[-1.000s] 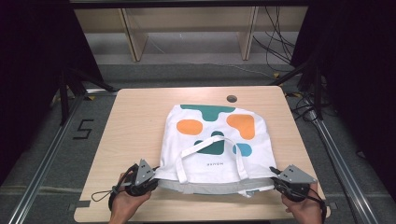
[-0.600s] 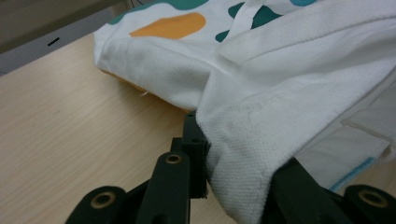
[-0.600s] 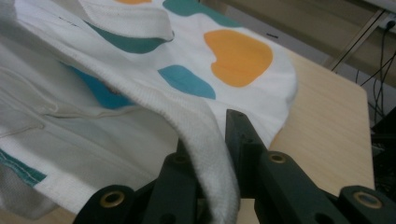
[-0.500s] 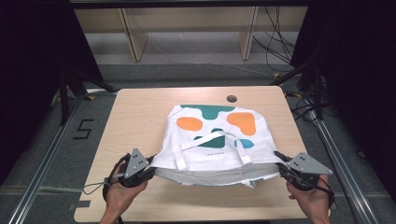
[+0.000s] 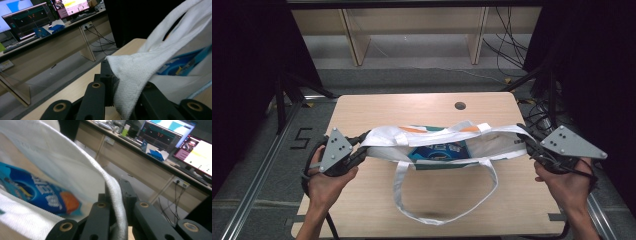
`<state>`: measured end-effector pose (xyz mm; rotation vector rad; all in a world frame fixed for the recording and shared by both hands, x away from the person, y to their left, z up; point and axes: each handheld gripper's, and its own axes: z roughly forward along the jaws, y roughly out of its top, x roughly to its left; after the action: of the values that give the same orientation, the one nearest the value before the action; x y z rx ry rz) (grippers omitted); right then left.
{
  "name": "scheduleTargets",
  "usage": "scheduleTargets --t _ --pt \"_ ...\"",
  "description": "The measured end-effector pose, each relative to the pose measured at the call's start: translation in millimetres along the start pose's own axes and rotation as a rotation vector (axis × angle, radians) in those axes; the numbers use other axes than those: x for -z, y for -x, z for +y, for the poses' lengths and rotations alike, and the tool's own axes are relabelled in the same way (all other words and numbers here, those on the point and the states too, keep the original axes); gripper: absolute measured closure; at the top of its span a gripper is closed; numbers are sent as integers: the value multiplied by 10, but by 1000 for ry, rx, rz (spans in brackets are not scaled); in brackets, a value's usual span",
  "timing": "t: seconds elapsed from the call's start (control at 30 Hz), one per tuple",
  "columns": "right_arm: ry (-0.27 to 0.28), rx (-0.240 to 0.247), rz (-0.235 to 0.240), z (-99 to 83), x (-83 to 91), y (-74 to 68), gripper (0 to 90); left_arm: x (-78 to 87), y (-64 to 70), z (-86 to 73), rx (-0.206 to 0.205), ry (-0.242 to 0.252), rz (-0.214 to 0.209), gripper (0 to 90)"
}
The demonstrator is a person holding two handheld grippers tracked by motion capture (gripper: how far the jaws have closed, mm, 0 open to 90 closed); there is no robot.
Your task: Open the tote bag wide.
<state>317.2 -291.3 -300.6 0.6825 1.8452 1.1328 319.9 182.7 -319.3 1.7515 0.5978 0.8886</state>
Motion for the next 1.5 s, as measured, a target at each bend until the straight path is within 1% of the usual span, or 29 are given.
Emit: scheduleTargets --t 0.03,0.07,0.17,0.23,0.3,0.33,0.4,0.43,0.47,0.5,0.53,0.57,0.6,0.63,0.7,0.73,0.83,0.97,1.0,1.03,1.07,1.17,1.2,1.3,1.33,1.37,1.4,1.43,1.5 --pt "7 20 -1 97 33 41 870 34 -6 63 -11 3 4 824" --pt "8 11 13 140 49 62 871 76 -26 178 -35 32 10 825" --pt "22 25 17 263 86 130 871 127 -73 335 -44 39 14 830" --pt "28 17 19 299 95 143 871 126 -90 373 -44 48 8 833" --pt "43 16 21 402 105 200 871 147 -121 463 -9 71 9 834" --pt "47 15 22 435 106 213 872 154 -142 487 -20 77 10 834" --pt "61 10 24 490 100 241 871 138 -169 481 20 94 9 834" --pt "61 10 24 490 100 241 871 138 -169 481 20 94 9 834" --pt "52 2 29 505 56 262 871 56 -221 425 34 64 5 833" --pt "42 8 34 493 12 281 871 56 -221 425 34 64 5 833" --pt "22 3 33 462 -40 280 871 -66 -261 316 55 22 -2 833" --pt "22 3 33 462 -40 280 871 -66 -261 316 55 22 -2 832" --pt "-26 9 16 351 -166 260 870 -199 -301 182 104 14 -4 831" --pt "-26 9 16 351 -166 260 870 -199 -301 182 104 14 -4 831" --pt "-54 12 13 245 -286 260 870 -334 -339 63 136 -17 0 830" --pt "-78 0 11 159 -394 267 870 -450 -379 -40 179 -20 -9 828" --pt "-95 -6 5 78 -494 293 868 -539 -400 -116 197 -33 -6 823" --pt "-127 -47 21 -53 -626 319 866 -643 -383 -254 223 -53 -14 822" --pt "-133 -83 31 -138 -672 314 865 -656 -372 -295 238 -54 -8 817" --pt "-129 -96 31 -179 -698 315 865 -691 -387 -332 227 -32 -19 816" --pt "-120 -91 25 -217 -732 324 864 -747 -390 -383 261 -30 -25 817" --pt "-122 -118 18 -271 -773 298 863 -792 -414 -397 272 -28 -21 815" --pt "-90 -124 -2 -313 -806 307 861 -816 -422 -402 287 -19 -19 815" --pt "-60 -140 -26 -332 -830 302 861 -869 -448 -388 312 -9 -10 816" --pt "-35 -165 -29 -338 -854 311 860 -878 -473 -359 313 1 -4 818" --pt "-35 -165 -29 -338 -854 311 860 -878 -473 -359 313 1 -4 819" --pt "-20 -208 -25 -323 -852 337 859 -879 -473 -347 336 22 -10 819" --pt "-18 -230 -16 -315 -857 366 857 -875 -483 -310 329 40 -24 818" --pt "-20 -247 -11 -314 -865 405 856 -876 -476 -291 323 35 -21 817"
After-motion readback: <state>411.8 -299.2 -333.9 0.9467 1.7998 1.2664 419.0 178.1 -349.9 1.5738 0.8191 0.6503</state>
